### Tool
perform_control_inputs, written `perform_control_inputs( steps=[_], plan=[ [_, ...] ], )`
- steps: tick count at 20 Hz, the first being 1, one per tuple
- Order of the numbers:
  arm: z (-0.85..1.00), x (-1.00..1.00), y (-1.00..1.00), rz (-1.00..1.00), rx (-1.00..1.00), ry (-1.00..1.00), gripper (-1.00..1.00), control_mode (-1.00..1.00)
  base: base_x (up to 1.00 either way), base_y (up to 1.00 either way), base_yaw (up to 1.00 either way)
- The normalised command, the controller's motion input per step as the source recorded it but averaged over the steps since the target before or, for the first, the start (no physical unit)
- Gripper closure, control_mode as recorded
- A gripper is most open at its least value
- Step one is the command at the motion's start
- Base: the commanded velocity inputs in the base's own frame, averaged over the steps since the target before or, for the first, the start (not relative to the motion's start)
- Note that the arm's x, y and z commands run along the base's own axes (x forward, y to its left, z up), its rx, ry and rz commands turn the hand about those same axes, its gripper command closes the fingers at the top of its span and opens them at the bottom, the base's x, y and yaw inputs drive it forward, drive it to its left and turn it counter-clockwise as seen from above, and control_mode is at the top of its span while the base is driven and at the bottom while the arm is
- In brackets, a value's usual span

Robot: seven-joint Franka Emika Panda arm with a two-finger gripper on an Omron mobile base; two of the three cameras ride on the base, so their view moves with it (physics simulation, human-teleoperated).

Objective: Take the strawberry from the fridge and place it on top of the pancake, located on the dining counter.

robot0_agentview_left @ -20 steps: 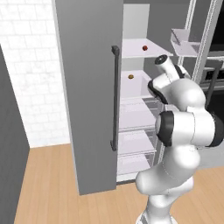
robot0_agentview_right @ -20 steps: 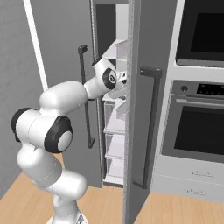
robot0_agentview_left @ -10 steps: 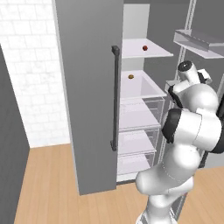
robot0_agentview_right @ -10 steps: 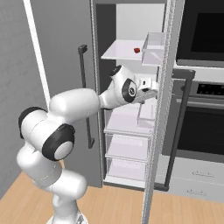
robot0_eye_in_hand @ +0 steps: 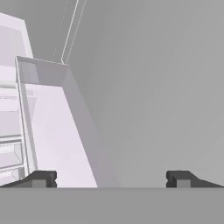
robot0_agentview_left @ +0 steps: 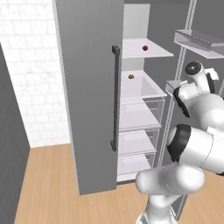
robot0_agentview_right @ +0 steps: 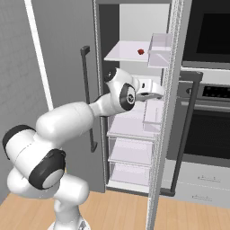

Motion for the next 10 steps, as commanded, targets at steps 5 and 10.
perform_control_inputs(
  steps=[5,10],
  plan=[
    [0.23,-0.76,0.91,0.00,0.00,0.00,-1.00,-1.00,0.00,0.00,0.00],
    [0.00,-0.60,0.98,0.05,0.03,-0.02,-1.00,-1.00,0.00,0.00,0.00]
  ],
)
